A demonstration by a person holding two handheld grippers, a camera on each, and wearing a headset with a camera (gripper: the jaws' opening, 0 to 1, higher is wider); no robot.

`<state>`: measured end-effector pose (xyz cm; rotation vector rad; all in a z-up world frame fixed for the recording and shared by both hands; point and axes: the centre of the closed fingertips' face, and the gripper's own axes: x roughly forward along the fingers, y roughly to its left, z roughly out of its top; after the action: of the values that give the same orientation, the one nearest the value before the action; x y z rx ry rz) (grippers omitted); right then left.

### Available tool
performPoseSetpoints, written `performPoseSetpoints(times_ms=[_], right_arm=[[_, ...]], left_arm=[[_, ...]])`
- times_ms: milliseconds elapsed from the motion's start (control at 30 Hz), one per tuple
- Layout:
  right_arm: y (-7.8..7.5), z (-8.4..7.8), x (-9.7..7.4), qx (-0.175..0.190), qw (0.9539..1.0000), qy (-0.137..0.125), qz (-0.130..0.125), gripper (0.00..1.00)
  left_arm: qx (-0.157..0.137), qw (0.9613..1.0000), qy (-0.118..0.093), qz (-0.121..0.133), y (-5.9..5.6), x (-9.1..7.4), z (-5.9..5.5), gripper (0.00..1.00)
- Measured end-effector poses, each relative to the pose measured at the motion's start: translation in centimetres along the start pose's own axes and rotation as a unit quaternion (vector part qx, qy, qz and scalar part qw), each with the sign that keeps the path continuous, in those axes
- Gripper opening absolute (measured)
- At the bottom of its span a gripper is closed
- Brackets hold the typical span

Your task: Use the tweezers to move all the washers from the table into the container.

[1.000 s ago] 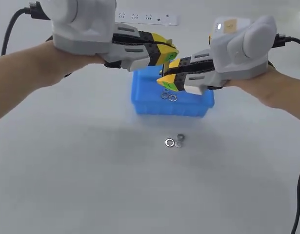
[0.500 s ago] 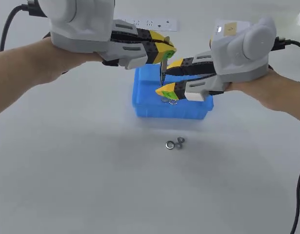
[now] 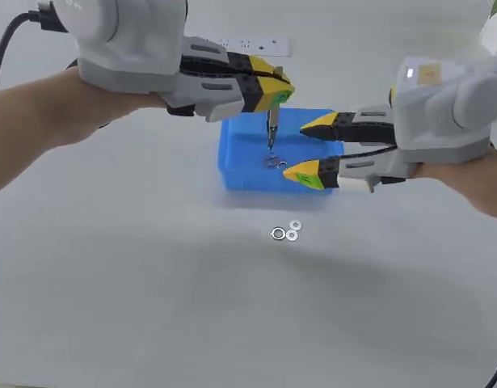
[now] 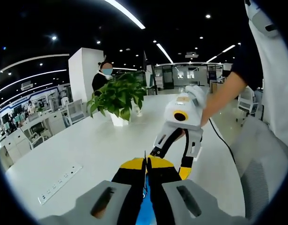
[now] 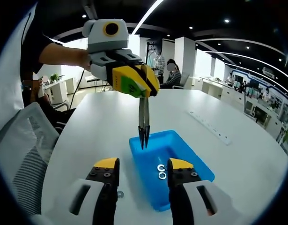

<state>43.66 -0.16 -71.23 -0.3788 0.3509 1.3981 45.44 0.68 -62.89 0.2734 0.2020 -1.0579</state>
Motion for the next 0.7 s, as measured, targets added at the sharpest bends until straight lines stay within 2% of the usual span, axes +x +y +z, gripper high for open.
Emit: performPoseSetpoints(times_ms=[67, 167, 233, 300, 400, 433, 600, 700], right_arm=[[0.5, -0.2, -0.8, 0.007, 0.9999, -0.005, -0.005, 0.44], [1.1, -0.5, -1.7, 0.014, 0.9998, -0.008, -0.009, 0.47], [1.6, -0.7, -2.4, 0.024, 0.9996, -0.012, -0.012, 0.49], [2.1, -1.3, -3.1, 0.029, 0.9995, -0.011, -0.012, 0.51], [2.8, -2.2, -3.7, 0.034, 0.9994, 0.000, -0.011, 0.53], [3.1, -2.5, -3.9, 0.037, 0.9993, 0.002, -0.010, 0.53], [4.4, -3.6, -4.5, 0.049, 0.9988, 0.007, -0.004, 0.59], [4.9, -3.9, -4.6, 0.053, 0.9985, 0.010, -0.002, 0.63]], left_arm=[[-0.004, 1.0000, -0.005, 0.000, -1.3, -0.2, 0.1, 0.05], [-0.010, 0.9999, -0.005, -0.003, -2.3, -0.3, 0.0, 0.05], [-0.020, 0.9996, -0.017, -0.011, -3.3, -0.5, 0.5, 0.05], [-0.018, 0.9996, -0.015, -0.015, -4.2, -0.5, 0.5, 0.05], [-0.014, 0.9997, -0.016, -0.014, -5.0, -0.6, 0.3, 0.05], [-0.002, 0.9998, -0.017, -0.007, -5.0, -0.6, 0.3, 0.05], [-0.002, 0.9998, -0.015, -0.010, -6.5, -0.7, -0.5, 0.05], [-0.005, 0.9998, -0.013, -0.011, -7.0, -0.7, -1.1, 0.05]])
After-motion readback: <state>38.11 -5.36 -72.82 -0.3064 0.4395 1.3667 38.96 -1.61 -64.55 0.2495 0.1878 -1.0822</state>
